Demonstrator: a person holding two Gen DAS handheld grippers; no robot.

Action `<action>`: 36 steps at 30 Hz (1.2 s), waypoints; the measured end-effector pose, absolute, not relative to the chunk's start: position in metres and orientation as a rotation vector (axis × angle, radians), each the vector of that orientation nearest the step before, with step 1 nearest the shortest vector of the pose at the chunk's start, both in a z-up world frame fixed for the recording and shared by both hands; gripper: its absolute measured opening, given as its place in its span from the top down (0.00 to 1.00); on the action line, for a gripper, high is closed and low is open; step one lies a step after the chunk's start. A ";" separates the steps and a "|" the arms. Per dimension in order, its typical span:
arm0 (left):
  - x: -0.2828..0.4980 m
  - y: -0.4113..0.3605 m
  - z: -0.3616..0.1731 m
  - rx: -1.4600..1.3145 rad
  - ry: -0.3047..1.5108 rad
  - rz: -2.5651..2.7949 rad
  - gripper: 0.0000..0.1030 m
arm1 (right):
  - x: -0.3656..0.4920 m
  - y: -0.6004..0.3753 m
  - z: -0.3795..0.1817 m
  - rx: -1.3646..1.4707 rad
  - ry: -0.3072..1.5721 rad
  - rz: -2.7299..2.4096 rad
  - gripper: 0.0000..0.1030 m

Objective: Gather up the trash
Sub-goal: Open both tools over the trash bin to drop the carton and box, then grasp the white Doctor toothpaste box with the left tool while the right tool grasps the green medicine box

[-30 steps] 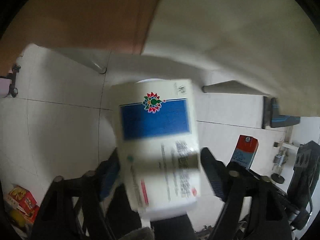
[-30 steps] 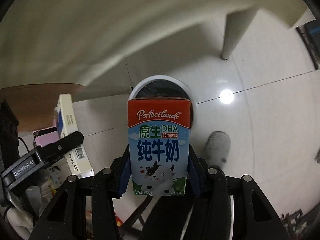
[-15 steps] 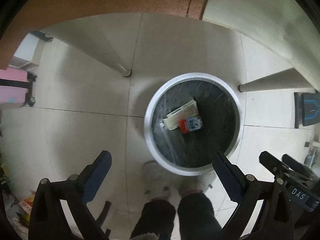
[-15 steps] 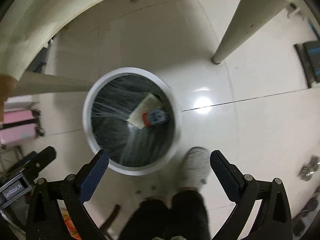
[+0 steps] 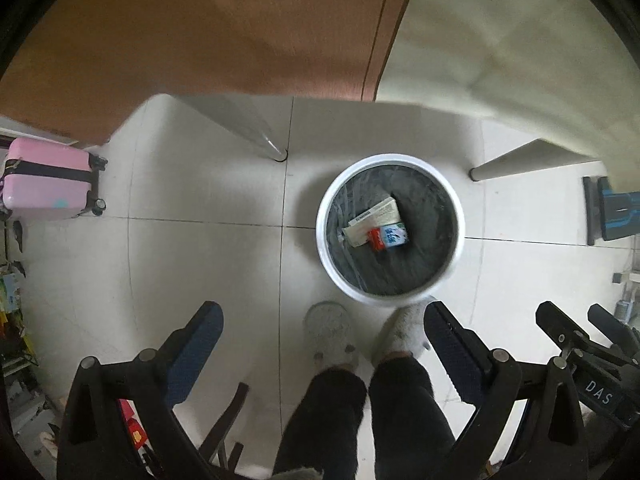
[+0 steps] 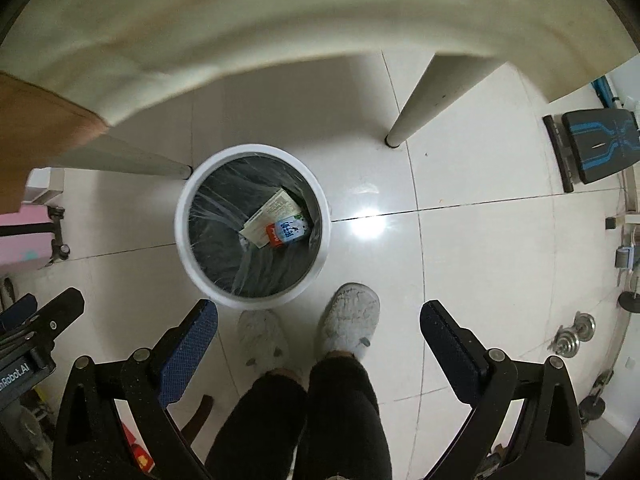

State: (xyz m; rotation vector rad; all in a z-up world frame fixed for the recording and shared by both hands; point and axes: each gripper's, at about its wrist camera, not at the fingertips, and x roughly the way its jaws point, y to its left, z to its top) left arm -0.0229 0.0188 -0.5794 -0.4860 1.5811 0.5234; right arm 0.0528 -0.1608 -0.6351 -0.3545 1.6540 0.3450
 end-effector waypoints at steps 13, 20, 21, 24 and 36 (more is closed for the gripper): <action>-0.034 0.011 -0.387 -0.446 1.482 0.485 0.00 | 0.037 -0.166 -0.412 -0.232 1.607 0.364 0.01; 0.016 0.030 -0.290 -0.381 1.301 0.518 0.00 | 0.084 -0.161 -0.311 -0.092 1.519 0.381 0.01; 0.025 0.033 -0.283 -0.367 1.285 0.525 0.00 | 0.099 -0.160 -0.298 -0.081 1.496 0.382 0.01; 0.061 0.047 -0.266 -0.334 1.241 0.562 0.00 | 0.140 -0.157 -0.276 -0.058 1.460 0.366 0.01; 0.236 0.149 -0.269 -0.445 1.245 0.704 0.01 | 0.387 -0.094 -0.296 -0.005 1.479 0.392 0.01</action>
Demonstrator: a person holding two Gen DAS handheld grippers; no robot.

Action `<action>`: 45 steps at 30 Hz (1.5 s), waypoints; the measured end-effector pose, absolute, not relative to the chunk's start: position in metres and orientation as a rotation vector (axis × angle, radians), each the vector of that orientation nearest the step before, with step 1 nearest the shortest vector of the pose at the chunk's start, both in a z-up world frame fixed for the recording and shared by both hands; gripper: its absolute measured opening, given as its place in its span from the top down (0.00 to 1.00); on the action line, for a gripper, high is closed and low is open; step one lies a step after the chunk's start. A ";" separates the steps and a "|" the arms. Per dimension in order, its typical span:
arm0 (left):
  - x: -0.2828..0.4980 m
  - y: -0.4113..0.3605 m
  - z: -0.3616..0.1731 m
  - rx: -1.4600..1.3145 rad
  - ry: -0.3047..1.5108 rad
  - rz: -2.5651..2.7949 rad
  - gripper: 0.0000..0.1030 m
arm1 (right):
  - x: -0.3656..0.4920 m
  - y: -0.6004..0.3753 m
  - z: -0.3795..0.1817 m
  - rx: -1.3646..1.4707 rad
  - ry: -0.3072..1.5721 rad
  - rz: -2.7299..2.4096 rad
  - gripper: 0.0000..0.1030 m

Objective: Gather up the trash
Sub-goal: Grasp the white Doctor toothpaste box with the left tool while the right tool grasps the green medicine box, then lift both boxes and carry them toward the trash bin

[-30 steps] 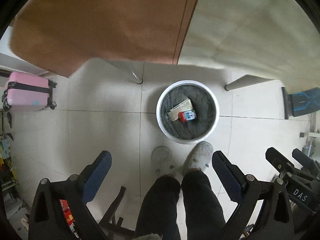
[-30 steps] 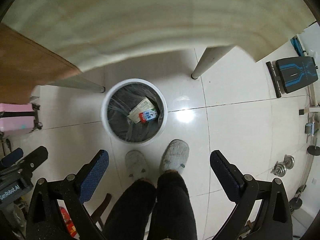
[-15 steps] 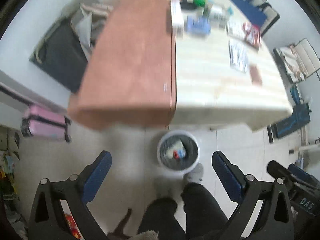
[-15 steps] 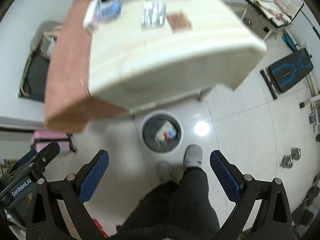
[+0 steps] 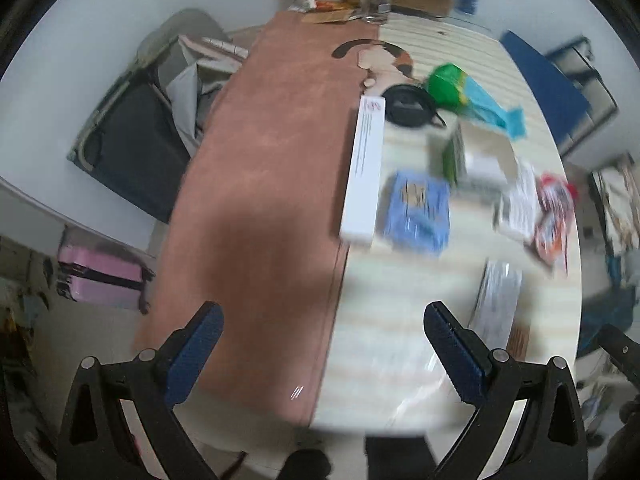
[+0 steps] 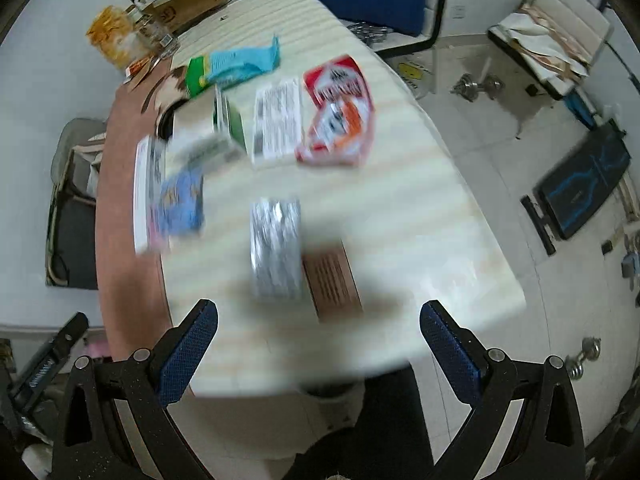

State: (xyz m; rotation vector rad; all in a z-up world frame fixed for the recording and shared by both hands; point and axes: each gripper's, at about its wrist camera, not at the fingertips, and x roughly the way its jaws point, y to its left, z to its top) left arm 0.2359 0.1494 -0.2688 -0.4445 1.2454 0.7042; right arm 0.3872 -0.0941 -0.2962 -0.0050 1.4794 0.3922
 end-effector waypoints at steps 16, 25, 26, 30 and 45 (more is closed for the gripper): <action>0.368 0.257 -0.393 -0.583 1.420 0.658 0.67 | 0.512 0.134 -0.411 -0.222 1.635 0.521 0.01; 0.340 0.257 -0.379 -0.550 1.376 0.733 0.69 | 0.507 0.157 -0.428 -0.344 1.598 0.515 0.26; 0.335 0.254 -0.373 -0.540 1.363 0.744 0.69 | 0.505 0.158 -0.425 -0.351 1.584 0.521 0.28; 0.322 0.242 -0.349 -0.514 1.307 0.766 0.69 | 0.500 0.154 -0.405 -0.346 1.524 0.541 0.29; 0.215 0.180 -0.227 -0.497 1.050 0.614 0.69 | 0.395 0.043 -0.261 -0.141 1.331 0.580 0.29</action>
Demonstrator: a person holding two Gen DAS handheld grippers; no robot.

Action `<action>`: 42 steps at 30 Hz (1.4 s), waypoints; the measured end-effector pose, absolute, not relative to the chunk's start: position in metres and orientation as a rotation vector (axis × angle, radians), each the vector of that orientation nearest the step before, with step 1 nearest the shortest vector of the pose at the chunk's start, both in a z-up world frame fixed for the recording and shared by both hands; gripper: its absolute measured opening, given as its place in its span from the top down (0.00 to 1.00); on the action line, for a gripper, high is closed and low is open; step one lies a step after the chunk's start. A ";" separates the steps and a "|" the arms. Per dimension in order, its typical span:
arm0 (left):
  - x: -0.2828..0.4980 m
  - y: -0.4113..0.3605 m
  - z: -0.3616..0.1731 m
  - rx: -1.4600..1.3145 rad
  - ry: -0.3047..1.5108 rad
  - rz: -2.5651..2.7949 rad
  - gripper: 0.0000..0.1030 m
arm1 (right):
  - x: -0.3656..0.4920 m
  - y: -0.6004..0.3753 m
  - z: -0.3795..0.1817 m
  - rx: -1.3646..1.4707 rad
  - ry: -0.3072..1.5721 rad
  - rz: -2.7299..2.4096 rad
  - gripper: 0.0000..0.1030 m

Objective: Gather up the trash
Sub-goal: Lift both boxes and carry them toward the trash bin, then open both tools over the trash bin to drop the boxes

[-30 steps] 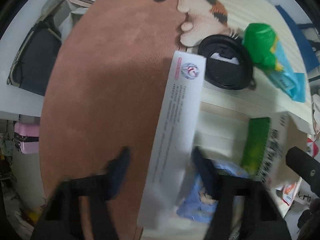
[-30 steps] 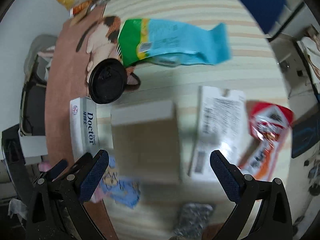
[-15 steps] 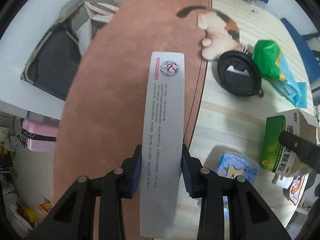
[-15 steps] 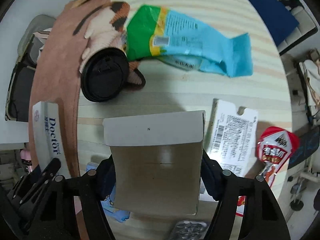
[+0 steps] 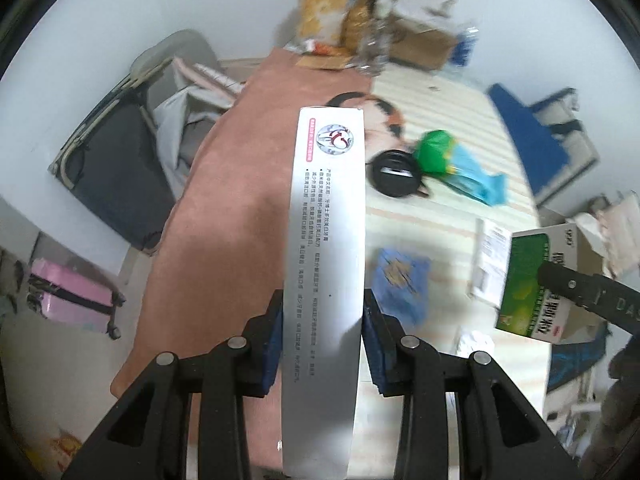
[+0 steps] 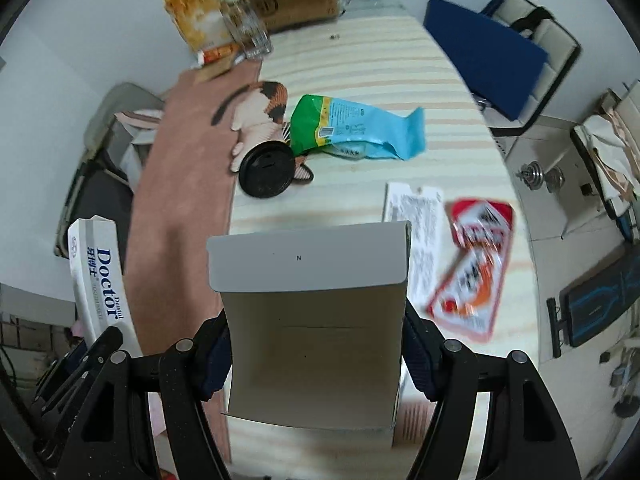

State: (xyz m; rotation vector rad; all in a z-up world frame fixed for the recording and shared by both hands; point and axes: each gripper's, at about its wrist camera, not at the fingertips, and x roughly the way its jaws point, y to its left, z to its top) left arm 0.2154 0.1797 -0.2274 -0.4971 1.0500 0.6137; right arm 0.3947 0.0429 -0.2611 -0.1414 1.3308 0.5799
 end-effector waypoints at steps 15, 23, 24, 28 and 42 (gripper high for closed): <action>0.046 0.068 -0.271 -0.601 1.232 0.242 0.69 | 0.128 -0.139 -0.283 0.033 1.476 0.420 0.29; 0.023 0.029 -0.411 -0.735 1.460 0.188 0.69 | 0.056 -0.196 -0.421 0.043 1.697 0.318 0.29; 0.023 0.025 -0.427 -0.750 1.472 0.185 0.69 | 0.052 -0.200 -0.444 0.051 1.723 0.308 0.29; 0.032 0.020 -0.516 -0.751 1.540 0.192 0.69 | 0.043 -0.208 -0.532 0.076 1.800 0.291 0.29; 0.030 0.033 -0.700 -0.743 1.602 0.292 0.14 | 0.072 -0.182 -0.778 0.213 1.873 0.324 0.19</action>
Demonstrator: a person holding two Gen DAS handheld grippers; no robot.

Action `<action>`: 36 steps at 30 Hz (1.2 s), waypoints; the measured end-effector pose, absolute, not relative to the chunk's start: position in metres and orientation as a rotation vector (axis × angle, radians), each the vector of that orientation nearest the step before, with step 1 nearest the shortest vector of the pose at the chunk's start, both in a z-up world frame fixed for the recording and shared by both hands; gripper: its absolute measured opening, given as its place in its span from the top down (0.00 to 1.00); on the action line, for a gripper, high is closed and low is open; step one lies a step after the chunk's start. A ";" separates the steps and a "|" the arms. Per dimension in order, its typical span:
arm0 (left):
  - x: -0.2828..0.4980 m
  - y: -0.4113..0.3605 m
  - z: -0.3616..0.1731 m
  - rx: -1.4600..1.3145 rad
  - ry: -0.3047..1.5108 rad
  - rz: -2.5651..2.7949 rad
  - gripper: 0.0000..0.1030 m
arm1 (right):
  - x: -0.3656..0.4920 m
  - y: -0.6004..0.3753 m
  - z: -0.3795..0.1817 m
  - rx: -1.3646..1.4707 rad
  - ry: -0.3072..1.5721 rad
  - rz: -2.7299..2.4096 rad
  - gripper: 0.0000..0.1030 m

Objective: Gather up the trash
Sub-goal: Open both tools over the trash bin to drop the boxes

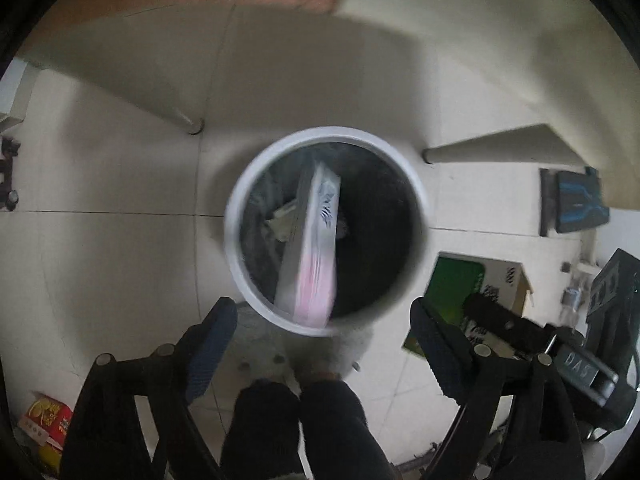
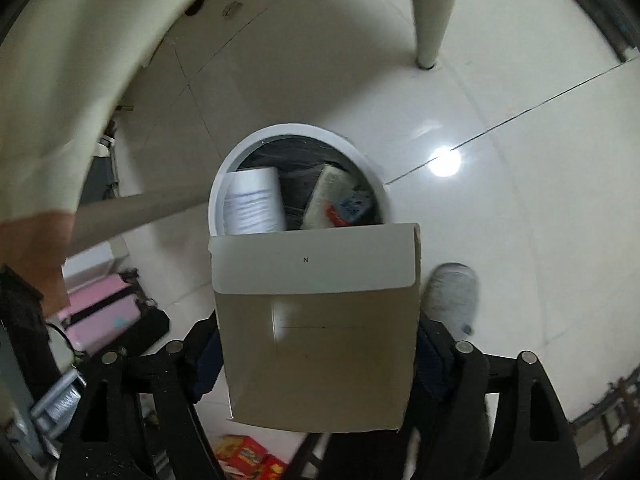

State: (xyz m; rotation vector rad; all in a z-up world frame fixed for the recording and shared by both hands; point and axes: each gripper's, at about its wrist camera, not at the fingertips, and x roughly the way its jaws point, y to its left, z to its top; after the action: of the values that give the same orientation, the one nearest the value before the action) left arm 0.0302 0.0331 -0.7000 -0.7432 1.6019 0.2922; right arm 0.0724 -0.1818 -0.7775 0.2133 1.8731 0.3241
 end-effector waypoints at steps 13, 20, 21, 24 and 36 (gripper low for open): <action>-0.004 0.046 -0.667 -0.552 1.538 0.459 0.00 | 0.068 -0.161 -0.762 -0.113 1.762 0.293 0.02; -0.009 0.039 -0.645 -0.525 1.583 0.471 0.00 | 0.054 -0.162 -0.730 -0.254 1.736 0.261 0.02; -0.011 0.037 -0.639 -0.525 1.588 0.472 0.00 | 0.052 -0.162 -0.725 -0.266 1.735 0.262 0.02; -0.009 0.031 -0.636 -0.522 1.596 0.468 0.00 | 0.048 -0.163 -0.707 -0.283 1.727 0.266 0.02; -0.018 0.014 -0.549 -0.522 1.587 0.445 0.00 | 0.046 -0.168 -0.595 -0.304 1.664 0.314 0.02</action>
State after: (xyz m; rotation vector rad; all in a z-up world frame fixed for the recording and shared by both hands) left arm -0.0181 0.0142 -0.5494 -0.5220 1.5873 0.4446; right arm 0.0462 -0.1677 -0.5954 -0.3039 1.6645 0.3138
